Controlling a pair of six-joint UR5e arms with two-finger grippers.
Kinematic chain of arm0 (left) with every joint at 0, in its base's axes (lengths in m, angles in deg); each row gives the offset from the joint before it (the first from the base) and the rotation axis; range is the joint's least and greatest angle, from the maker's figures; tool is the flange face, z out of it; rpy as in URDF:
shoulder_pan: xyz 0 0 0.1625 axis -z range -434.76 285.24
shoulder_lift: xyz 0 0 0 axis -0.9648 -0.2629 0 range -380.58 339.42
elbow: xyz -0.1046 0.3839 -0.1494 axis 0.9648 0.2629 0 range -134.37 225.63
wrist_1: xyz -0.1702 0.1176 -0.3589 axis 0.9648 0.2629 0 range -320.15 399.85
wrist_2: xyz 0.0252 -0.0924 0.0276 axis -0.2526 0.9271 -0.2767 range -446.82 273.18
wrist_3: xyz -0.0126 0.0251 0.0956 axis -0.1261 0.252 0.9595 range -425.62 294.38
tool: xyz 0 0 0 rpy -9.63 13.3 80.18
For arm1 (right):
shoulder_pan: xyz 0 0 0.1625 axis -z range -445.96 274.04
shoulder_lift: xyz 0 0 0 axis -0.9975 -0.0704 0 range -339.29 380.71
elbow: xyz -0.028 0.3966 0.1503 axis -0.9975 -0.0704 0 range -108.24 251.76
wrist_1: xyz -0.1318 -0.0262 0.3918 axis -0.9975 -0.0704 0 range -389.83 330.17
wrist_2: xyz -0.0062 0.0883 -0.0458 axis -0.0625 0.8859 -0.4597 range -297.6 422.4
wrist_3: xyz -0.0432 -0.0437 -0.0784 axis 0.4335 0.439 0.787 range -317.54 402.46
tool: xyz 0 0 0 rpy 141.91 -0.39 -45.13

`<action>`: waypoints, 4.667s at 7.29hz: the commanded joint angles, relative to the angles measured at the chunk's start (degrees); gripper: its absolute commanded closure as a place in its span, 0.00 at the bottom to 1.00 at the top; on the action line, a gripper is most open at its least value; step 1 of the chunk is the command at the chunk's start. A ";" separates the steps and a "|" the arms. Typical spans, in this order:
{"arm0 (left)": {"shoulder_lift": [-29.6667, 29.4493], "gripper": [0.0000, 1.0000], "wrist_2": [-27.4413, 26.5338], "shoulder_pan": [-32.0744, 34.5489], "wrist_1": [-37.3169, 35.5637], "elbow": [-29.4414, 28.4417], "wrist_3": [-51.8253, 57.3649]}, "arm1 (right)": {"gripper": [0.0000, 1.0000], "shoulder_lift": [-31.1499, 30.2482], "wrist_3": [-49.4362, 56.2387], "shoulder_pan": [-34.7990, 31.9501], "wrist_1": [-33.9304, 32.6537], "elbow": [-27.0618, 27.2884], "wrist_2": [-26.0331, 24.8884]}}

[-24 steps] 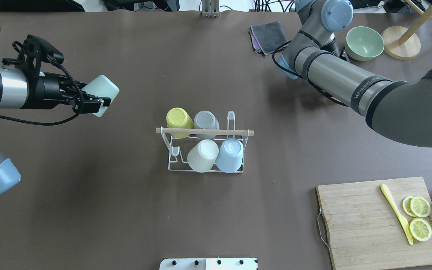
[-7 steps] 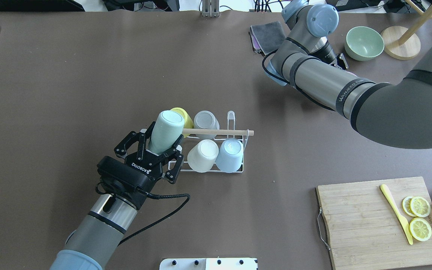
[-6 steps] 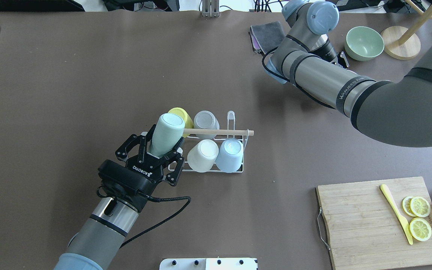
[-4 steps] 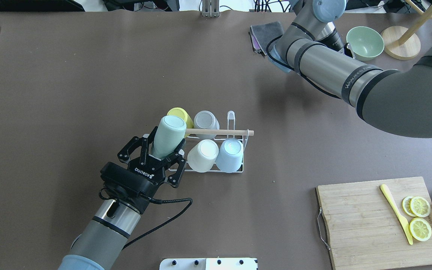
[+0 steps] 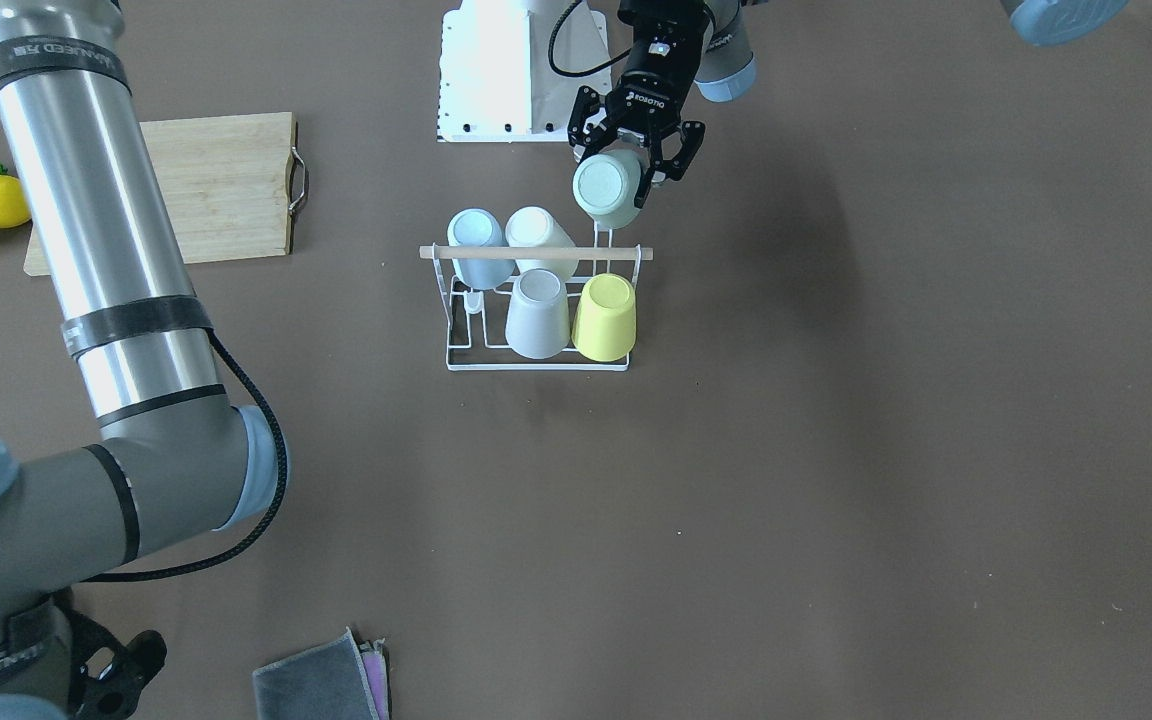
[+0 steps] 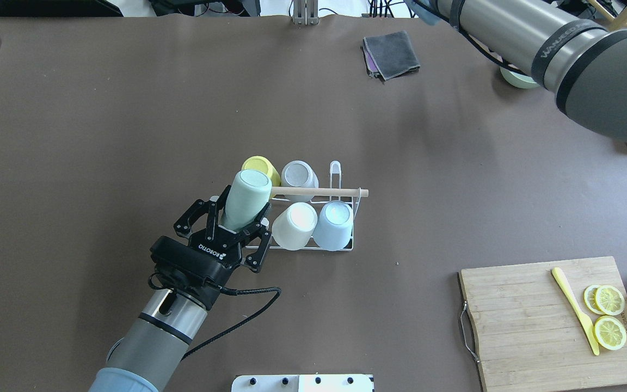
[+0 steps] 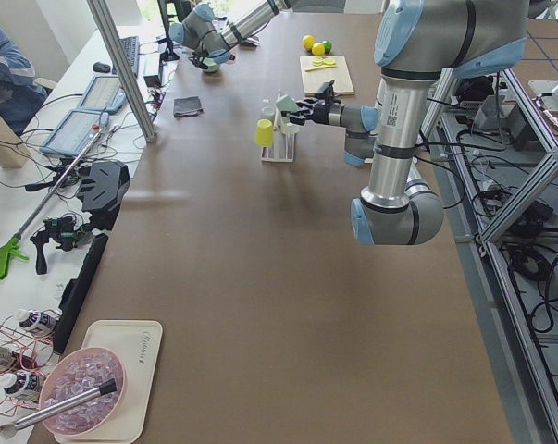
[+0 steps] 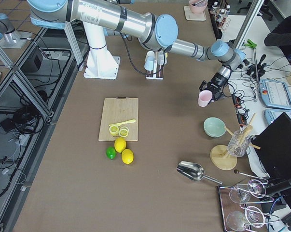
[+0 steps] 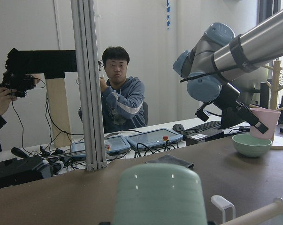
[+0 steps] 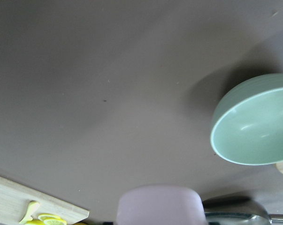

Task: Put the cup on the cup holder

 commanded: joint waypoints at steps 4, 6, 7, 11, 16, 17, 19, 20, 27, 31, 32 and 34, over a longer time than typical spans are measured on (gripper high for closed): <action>-0.32 0.74 0.63 0.32 0.16 -1.73 -2.87 | 1.00 -11.26 -10.89 -4.85 -0.24 31.58 7.29; -0.93 0.74 0.63 0.76 0.16 -2.60 -2.95 | 1.00 -20.73 -15.02 -4.68 -0.24 46.23 9.03; -1.45 0.74 0.63 0.76 0.07 -3.48 -4.70 | 1.00 -27.40 -17.13 -4.59 -0.76 55.81 9.65; -2.16 0.65 0.71 1.37 0.16 -4.72 -5.86 | 1.00 -45.27 -34.57 -1.87 8.12 82.33 9.84; -2.07 0.02 1.50 1.55 0.16 -5.07 -5.77 | 1.00 -55.33 -57.54 0.94 55.66 80.89 8.53; -2.07 0.02 1.42 1.55 0.16 -5.07 -5.77 | 1.00 -55.33 -60.89 1.56 63.40 79.04 8.34; -1.99 0.02 1.42 1.55 0.16 -5.07 -5.77 | 1.00 -55.15 -68.79 3.31 75.81 78.06 7.29; -1.99 0.02 1.42 1.72 0.16 -4.98 -5.77 | 1.00 -55.33 -71.79 4.80 82.75 77.45 4.59; 7.06 0.02 18.15 15.21 -17.33 14.35 -2.24 | 1.00 -51.66 -78.13 16.56 123.55 65.34 -15.52; 8.90 0.02 55.81 37.70 -37.77 14.09 -16.72 | 1.00 -44.96 -78.33 26.34 145.61 54.85 -28.03; 11.35 0.02 66.70 44.11 -41.64 14.00 -18.23 | 1.00 -44.79 -78.33 26.78 146.18 55.03 -27.87; 17.93 0.02 86.76 57.64 -52.95 13.92 -17.90 | 1.00 -44.00 -78.33 28.37 146.19 54.94 -27.78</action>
